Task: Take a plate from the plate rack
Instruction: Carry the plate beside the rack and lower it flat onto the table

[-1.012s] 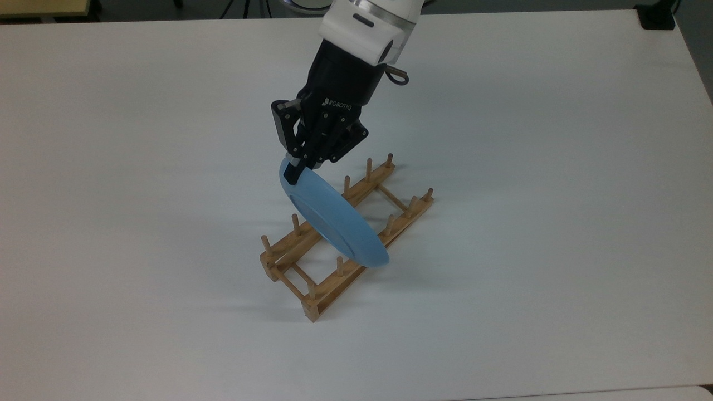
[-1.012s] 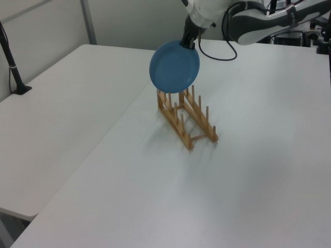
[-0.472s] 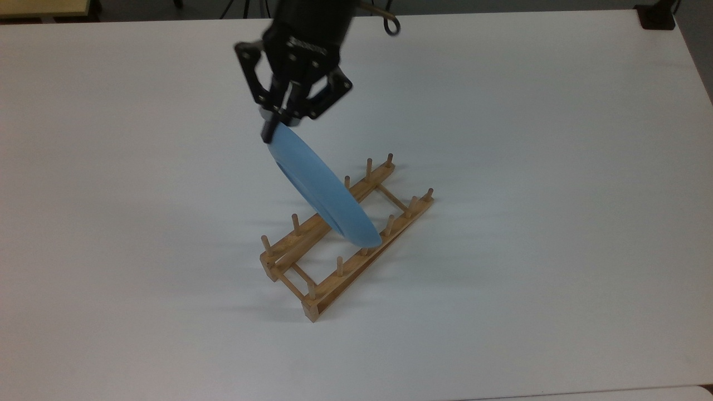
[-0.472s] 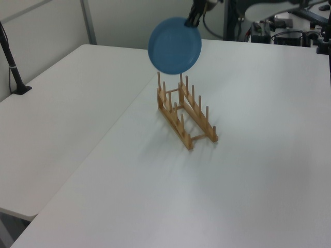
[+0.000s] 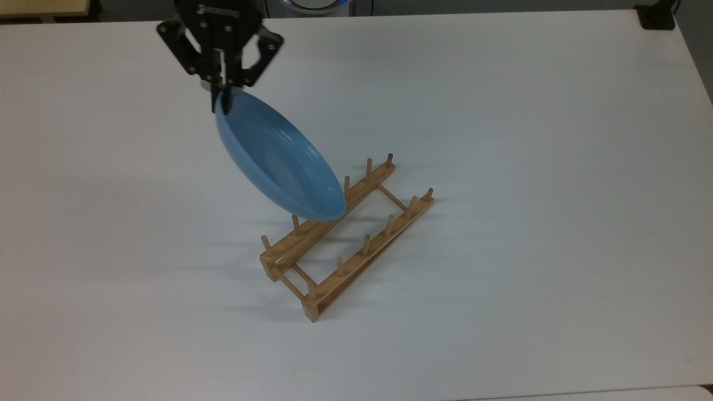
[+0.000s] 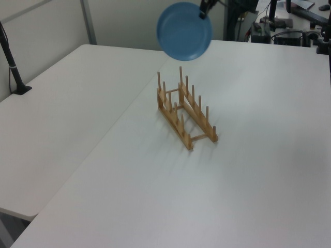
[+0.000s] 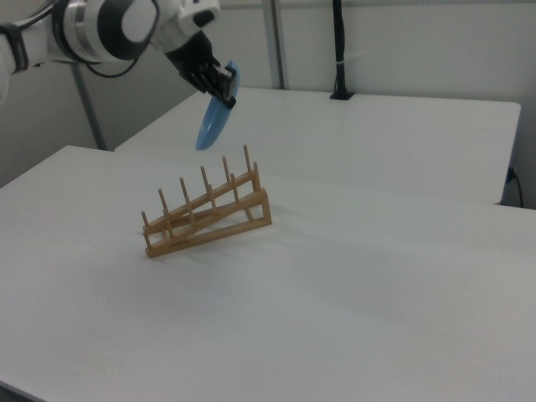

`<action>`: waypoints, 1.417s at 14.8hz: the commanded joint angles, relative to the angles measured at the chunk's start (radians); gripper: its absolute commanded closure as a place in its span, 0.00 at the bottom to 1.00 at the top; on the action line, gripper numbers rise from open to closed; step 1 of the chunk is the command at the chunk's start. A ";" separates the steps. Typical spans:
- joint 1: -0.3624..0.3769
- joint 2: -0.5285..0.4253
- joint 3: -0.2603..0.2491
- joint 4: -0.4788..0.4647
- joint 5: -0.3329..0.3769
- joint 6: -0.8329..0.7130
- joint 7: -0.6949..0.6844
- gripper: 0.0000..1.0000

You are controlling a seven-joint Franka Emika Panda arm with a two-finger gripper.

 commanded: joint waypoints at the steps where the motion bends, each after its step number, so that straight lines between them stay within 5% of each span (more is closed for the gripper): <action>1: -0.042 -0.020 -0.068 -0.015 0.187 -0.168 -0.086 1.00; 5: -0.068 0.017 -0.175 -0.052 0.336 -0.314 -0.272 1.00; 10: -0.096 0.109 -0.284 -0.119 0.484 -0.315 -0.500 1.00; 21: -0.119 0.323 -0.284 -0.155 0.518 -0.234 -0.631 1.00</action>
